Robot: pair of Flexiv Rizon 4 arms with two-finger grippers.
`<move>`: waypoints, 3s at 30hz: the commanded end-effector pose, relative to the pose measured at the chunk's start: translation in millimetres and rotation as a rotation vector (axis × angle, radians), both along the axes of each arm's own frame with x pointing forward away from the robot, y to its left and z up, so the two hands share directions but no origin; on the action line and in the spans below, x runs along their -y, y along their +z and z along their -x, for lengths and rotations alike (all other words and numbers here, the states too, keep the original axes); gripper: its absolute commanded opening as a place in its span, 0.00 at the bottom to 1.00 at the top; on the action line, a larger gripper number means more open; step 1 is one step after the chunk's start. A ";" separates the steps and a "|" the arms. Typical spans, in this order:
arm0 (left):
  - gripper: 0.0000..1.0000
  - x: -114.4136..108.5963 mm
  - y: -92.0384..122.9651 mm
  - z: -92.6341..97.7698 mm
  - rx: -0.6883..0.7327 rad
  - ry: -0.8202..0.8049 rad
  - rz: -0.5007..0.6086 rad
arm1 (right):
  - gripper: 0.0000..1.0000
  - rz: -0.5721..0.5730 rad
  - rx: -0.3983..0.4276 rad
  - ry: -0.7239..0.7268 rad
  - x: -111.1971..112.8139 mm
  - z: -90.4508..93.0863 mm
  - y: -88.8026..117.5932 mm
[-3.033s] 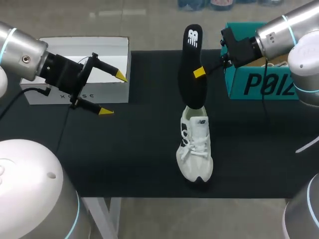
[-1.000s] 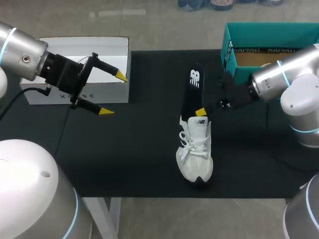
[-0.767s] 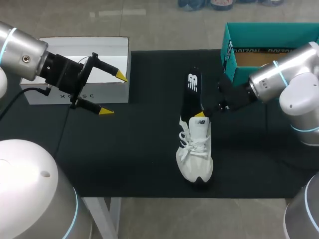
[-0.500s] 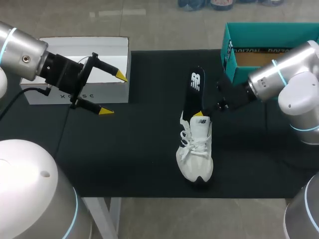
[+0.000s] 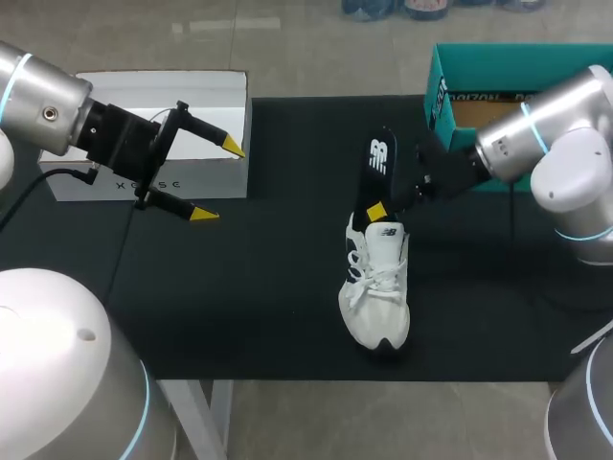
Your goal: Take the shoe out of the shoebox, open the shoe tongue, remove and reinsert the insole, then place the shoe into the shoebox
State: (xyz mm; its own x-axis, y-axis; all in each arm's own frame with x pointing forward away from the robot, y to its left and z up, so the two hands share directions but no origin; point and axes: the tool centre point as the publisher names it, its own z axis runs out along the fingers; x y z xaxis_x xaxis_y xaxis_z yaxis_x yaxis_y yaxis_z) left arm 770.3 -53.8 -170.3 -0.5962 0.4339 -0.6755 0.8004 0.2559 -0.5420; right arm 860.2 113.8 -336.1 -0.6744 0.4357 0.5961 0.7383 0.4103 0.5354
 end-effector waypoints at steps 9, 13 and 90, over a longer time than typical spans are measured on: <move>1.00 -0.5 0.3 0.5 0.000 0.000 -0.003 | 1.00 0.014 0.013 -0.036 12.2 -11.6 5.0; 1.00 -0.5 0.3 0.5 0.000 0.000 -0.003 | 1.00 0.007 0.019 -0.024 8.4 -8.4 7.9; 1.00 -0.5 0.3 0.5 0.000 0.000 -0.003 | 0.00 0.027 0.002 -0.016 1.7 -11.0 -6.1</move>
